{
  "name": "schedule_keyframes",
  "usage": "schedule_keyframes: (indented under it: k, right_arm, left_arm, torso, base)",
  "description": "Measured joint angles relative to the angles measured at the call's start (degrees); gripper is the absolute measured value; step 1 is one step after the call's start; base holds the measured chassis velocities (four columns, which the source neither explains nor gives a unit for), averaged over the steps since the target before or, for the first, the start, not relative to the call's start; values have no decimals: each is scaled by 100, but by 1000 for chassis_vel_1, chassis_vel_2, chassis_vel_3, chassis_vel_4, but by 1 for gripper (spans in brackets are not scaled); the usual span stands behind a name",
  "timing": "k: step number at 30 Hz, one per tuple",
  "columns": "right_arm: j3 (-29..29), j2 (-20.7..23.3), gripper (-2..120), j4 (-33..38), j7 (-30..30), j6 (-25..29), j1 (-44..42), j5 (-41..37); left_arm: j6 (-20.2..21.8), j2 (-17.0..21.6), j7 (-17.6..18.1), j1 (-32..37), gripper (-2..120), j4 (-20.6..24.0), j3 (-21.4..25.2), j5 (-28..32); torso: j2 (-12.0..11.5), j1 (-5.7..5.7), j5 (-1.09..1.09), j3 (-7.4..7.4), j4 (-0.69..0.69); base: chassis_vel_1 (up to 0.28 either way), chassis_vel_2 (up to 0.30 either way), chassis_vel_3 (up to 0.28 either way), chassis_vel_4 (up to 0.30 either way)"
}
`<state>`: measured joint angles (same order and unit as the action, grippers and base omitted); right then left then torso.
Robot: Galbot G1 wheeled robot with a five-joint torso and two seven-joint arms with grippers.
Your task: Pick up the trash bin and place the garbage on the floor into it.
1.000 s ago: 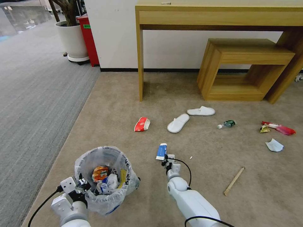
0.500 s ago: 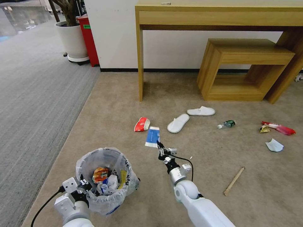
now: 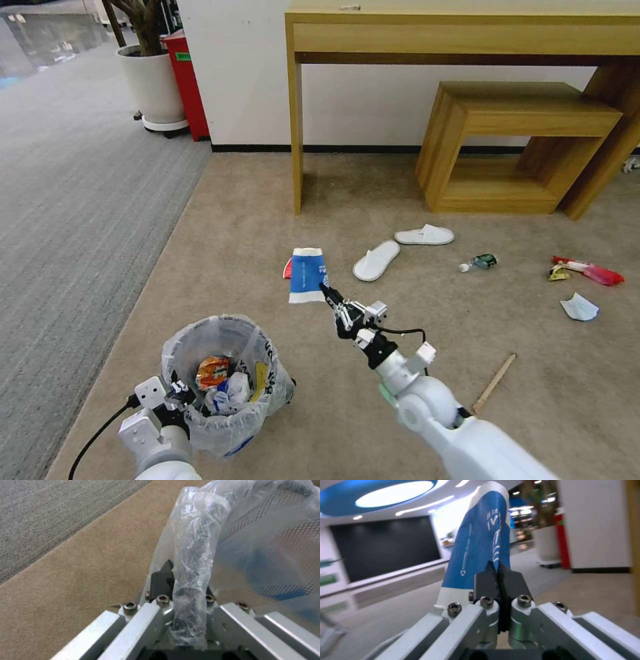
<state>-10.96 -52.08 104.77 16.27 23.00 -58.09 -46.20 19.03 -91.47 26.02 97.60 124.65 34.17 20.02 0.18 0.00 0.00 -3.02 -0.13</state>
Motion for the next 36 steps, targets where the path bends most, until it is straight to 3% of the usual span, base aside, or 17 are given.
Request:
schedule_keyframes:
  k: [3,11,14,19,25,36]
  right_arm:
    - [-402,401,0,263,29,11,270,-92]
    - [-1061,663,0,513,-167,-109,751,-196]
    - [-1570,772,0,469,-272,-144,999,-186]
    - [-2053,812,0,363,-472,-187,1207,-128]
    - [-2737,679,0,262,-1145,-389,1629,-72]
    - [-3172,532,0,146,-1877,-706,1876,123]
  left_arm:
    - [0,-40,0,-7,0,-14,-17,-35]
    - [2,-65,-19,-50,0,-13,-110,-128]
    - [5,-66,-38,-62,0,12,-156,-183]
    - [10,-69,-47,-65,0,58,-171,-209]
    - [12,-69,-69,-29,0,171,-180,-230]
    - [13,-67,-80,5,0,294,-199,-231]
  torso:
    - [0,0,0,0,-1]
    - [0,0,0,0,0]
    - [0,0,0,0,-1]
    - [0,0,0,0,0]
    - [0,0,-1,0,0]
    - [0,0,-1,0,0]
  base:
    - [0,0,0,0]
    - [0,0,0,0]
    - [0,0,0,0]
    - [0,0,0,0]
    - [0,0,0,0]
    - [0,0,0,0]
